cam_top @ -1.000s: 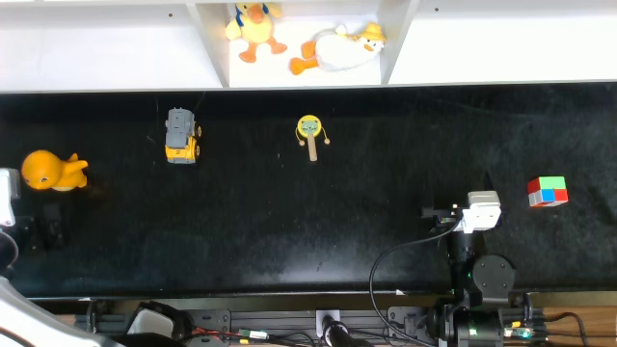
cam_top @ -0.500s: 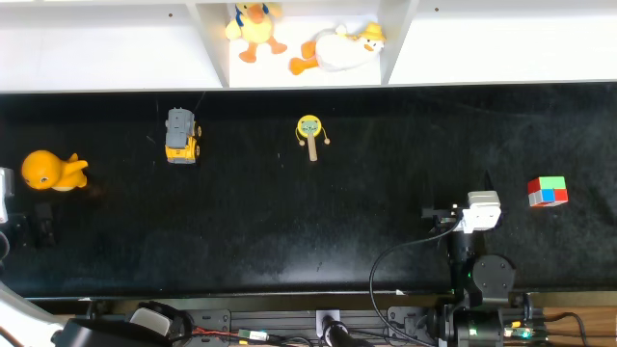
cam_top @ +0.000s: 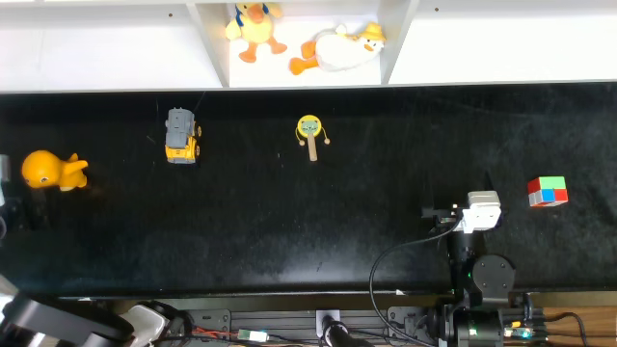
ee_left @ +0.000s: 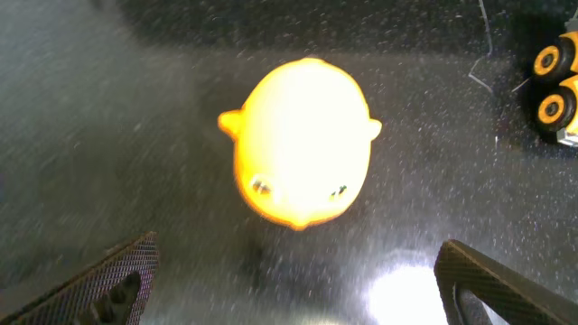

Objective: Store Toys

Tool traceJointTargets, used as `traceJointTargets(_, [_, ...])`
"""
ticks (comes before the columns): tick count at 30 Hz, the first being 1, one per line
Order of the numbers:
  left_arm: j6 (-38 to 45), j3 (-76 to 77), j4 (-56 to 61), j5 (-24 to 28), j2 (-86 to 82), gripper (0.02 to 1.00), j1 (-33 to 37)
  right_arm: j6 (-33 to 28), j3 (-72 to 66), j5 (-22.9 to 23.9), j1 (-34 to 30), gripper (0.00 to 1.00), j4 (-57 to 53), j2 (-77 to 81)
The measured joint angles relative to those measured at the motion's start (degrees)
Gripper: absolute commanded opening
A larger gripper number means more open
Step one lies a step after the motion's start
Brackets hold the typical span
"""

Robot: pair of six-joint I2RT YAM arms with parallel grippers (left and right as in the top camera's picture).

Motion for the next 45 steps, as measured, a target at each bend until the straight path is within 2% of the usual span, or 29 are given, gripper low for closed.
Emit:
traceJointTargets(10, [-4.85,0.00,4.90,-2.01,2.34,0.998,-2.62,0.00,0.00,-0.04,-0.02,0.996,-0.02,0.00])
traceJointTargets(23, [-5.97,0.00,7.48,-3.23,4.50,0.998,-5.62,-0.02,0.00,-0.04,0.00,0.996,0.00,0.00])
traceJointTargets(25, [-6.12,0.00,7.56,-3.30,4.85,0.974,-5.73,-0.02,0.00,-0.02,0.00,0.996,-0.02,0.00])
traceJointTargets(28, [-6.56,0.00,7.61,-3.50,5.73,0.822,-5.77,-0.04,0.00,-0.02,-0.02,0.996,-0.02,-0.02])
traceJointTargets(32, [-6.84,0.00,7.63,-3.87,6.21,0.472,-5.77,-0.02,0.00,-0.02,0.00,0.996,0.00,-0.02])
traceJointTargets(35, [-6.88,0.00,7.78,-3.98,6.21,0.253,-5.77,-0.02,0.00,-0.04,0.00,0.993,-0.02,0.00])
traceJointTargets(38, [-6.97,0.00,7.91,-4.15,6.21,0.088,-5.77,-0.02,0.00,-0.02,-0.02,0.996,0.00,0.00])
traceJointTargets(40, [-7.15,0.00,7.89,-4.17,6.21,0.036,-5.77,-0.02,0.00,-0.02,0.00,0.996,-0.02,-0.02])
traceJointTargets(45, [-9.86,0.00,7.80,-4.15,5.31,0.036,-5.77,-0.02,0.00,0.00,0.00,0.993,-0.02,-0.02])
